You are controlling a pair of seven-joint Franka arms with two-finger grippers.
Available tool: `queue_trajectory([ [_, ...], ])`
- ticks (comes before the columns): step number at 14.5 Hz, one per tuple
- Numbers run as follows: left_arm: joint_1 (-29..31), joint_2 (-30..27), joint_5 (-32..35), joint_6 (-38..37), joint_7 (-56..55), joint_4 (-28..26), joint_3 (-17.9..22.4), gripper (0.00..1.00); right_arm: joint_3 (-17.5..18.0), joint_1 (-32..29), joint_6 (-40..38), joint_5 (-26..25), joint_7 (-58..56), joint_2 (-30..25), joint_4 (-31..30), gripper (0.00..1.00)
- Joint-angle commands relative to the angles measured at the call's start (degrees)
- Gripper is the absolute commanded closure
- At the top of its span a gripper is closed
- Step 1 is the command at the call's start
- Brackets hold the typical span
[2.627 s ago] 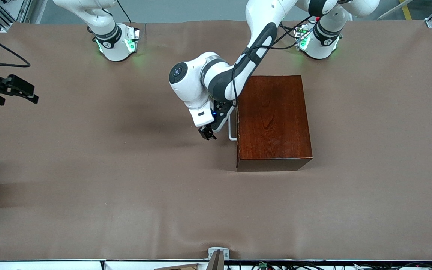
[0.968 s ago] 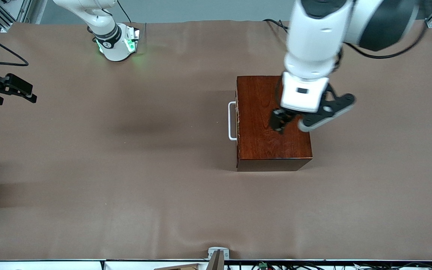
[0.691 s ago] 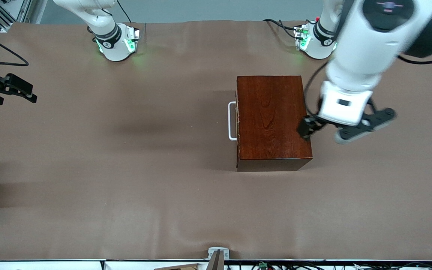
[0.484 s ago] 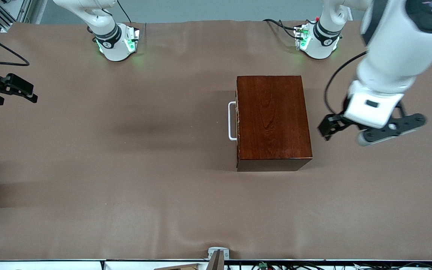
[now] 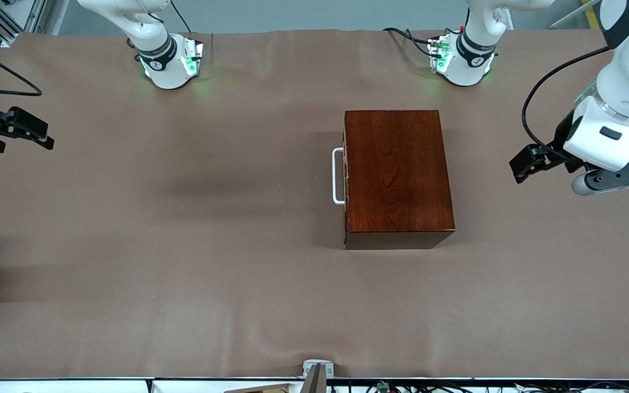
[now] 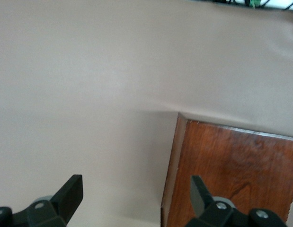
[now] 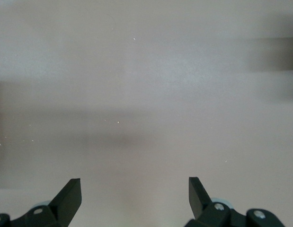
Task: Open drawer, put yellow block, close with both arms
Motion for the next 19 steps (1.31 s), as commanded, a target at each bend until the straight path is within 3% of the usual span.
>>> queue_trajectory([
  [1, 5.7, -6.7, -0.5, 1.3, 3.5, -8.5, -4.0, 0.00, 0.5, -1.0, -0.7, 0.0, -0.6, -0.9, 0.0, 0.00],
  [11, 7.6, -17.6, -1.5, 2.2, 8.6, -20.0, -3.9, 0.00, 0.4, -1.0, -2.2, -0.3, -0.3, -0.8, 0.0, 0.00],
  [14, 7.7, -20.0, -4.6, 2.2, 13.2, -21.8, -1.6, 0.00, 0.3, -1.2, -2.1, -0.1, -0.3, -0.8, 0.0, 0.00],
  [19, 7.0, -20.9, -5.6, 2.2, 16.1, -21.6, -1.5, 0.00, 0.2, -1.6, -2.3, -0.2, -0.3, -0.8, -0.1, 0.00],
])
